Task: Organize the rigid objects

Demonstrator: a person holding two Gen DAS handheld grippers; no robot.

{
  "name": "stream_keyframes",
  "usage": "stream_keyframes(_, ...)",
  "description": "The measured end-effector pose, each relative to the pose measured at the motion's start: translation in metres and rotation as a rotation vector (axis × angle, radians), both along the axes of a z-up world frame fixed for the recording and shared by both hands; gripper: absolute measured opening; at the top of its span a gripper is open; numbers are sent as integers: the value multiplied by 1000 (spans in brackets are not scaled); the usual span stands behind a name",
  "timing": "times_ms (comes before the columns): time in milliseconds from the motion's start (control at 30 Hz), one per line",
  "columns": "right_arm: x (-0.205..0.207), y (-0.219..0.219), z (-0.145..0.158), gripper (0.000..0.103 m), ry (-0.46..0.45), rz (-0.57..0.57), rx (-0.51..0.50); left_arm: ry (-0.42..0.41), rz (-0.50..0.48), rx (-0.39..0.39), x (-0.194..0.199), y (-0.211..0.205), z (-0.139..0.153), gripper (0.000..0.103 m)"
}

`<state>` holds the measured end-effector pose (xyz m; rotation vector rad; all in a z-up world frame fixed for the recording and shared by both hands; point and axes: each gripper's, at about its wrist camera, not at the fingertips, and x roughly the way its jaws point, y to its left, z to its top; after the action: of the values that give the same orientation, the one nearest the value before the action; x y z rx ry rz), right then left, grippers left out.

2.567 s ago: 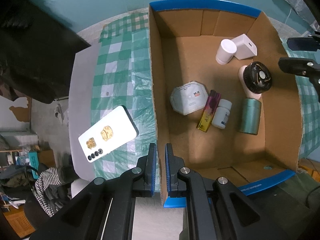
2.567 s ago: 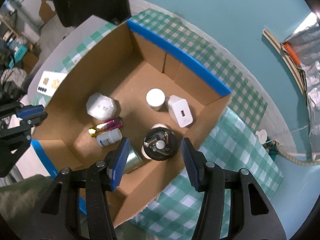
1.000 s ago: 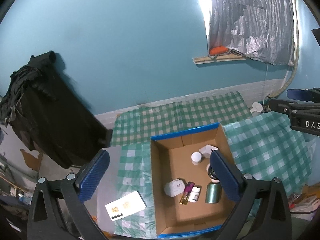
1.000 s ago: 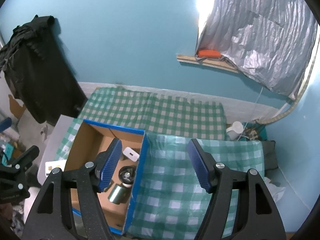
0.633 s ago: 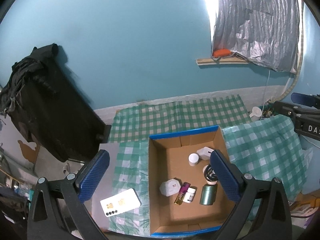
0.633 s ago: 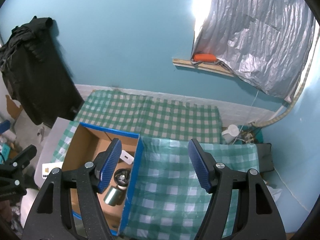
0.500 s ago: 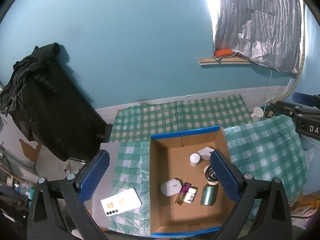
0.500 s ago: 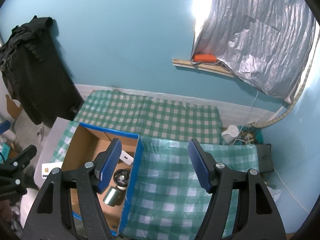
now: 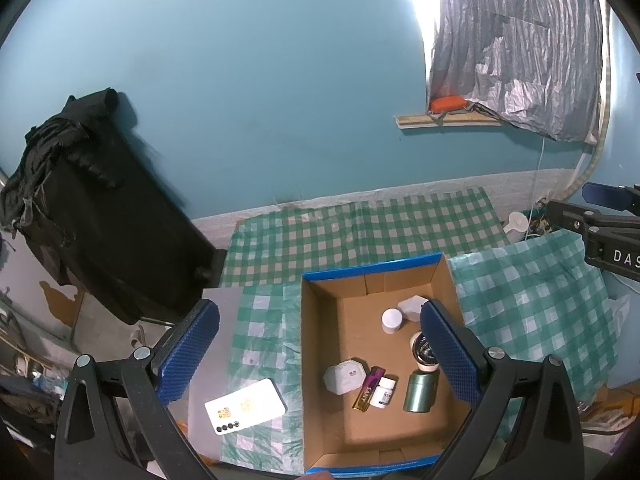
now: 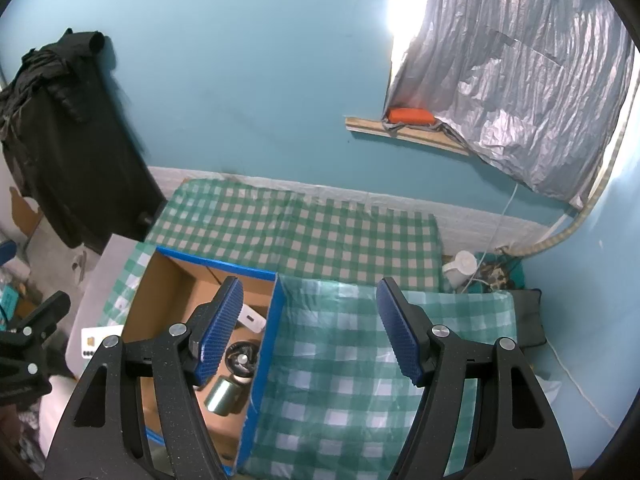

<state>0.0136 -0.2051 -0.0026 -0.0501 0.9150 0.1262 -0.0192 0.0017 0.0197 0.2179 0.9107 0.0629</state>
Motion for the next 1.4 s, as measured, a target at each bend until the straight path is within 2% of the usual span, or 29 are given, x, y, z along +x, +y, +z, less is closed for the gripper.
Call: stream_keyframes(1400, 3, 2, -1, 69, 0, 1, -6, 7, -8, -2, -2, -4, 3, 101)
